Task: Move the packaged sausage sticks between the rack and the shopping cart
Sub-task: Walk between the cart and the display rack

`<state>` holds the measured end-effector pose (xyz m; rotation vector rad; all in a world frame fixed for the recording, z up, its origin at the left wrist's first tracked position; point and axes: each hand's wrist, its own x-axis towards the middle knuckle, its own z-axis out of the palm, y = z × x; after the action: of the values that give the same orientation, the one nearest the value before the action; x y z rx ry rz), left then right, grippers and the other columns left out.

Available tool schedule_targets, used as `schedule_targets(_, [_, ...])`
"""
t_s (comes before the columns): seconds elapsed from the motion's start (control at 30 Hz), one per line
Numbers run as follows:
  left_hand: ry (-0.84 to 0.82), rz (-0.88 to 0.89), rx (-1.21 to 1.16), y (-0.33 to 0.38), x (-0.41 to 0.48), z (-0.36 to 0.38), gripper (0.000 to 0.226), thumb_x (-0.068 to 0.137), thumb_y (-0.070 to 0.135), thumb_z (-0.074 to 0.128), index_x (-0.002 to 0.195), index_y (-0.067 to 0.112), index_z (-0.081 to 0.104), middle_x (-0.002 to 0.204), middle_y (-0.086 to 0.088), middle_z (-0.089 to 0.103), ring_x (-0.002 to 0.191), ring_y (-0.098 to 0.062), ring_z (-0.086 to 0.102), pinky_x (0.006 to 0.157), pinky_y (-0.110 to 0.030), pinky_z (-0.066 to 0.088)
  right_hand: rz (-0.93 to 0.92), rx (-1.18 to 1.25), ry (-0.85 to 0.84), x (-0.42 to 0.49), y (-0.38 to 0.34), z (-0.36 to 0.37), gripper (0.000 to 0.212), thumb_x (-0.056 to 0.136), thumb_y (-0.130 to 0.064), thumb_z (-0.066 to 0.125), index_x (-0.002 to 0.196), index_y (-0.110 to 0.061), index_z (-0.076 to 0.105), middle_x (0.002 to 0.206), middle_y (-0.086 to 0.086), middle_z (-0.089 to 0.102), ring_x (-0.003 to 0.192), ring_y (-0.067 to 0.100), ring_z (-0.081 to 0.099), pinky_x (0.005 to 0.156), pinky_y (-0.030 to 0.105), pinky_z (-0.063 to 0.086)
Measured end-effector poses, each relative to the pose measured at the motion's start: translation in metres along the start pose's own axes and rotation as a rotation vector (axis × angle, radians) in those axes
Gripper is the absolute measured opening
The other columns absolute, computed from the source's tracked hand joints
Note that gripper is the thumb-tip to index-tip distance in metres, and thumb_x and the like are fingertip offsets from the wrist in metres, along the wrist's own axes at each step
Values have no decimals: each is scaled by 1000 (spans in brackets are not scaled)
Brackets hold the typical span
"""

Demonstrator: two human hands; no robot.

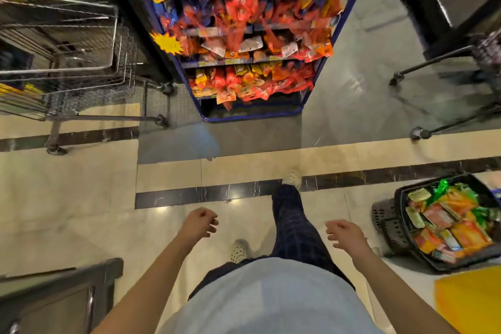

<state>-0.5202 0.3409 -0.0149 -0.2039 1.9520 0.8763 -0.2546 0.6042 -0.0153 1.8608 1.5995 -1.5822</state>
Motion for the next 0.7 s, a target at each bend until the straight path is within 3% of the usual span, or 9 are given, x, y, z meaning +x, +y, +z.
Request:
schedule_targets(0.23, [38,-90,1,109,75,22,17,96,14,49,97,2,61,92,-16,70,70,-26,64,65,-32,52,-1,67,-26,104,-121,-38,20,92,-31,65,99,-12,65,95,8,69,90,25,66,75,35,55])
schedule_targets(0.43, [70,-137,-95,248,135,46,13,92,4,55,93,-5,64,75,-16,67,64,-28,60,65,-36,50,-46,74,-38,189,-286,-96,19,94,-21,61,100,-4,68,89,10,70,80,23,65,73,35,53])
schedule_targets(0.5, [41,-68,-123,313,149,56,13,94,6,55,91,-3,63,81,-19,67,61,-25,58,59,-32,47,-126,93,-11,200,-348,-115,17,96,-21,58,102,-8,67,92,11,69,80,20,63,68,31,52])
schedule_targets(0.57, [35,43,-123,384,152,65,12,95,10,54,88,4,61,87,-18,66,61,-21,56,53,-26,44,-217,105,-2,209,-406,-132,14,95,-26,60,100,-13,66,86,7,66,77,17,61,72,38,54])
schedule_targets(0.63, [31,195,-84,453,151,70,14,97,11,52,88,6,62,83,-10,66,64,-19,57,47,-17,45,-343,79,52,219,-459,-148,22,86,-42,65,93,-21,67,83,2,68,81,19,64,85,50,55])
schedule_targets(0.7, [19,359,-60,517,148,73,16,97,10,53,84,8,63,80,-7,66,71,-19,61,49,-16,48,-471,88,112,239,-498,-163,35,69,-61,63,85,-31,68,88,0,72,89,21,69,88,51,54])
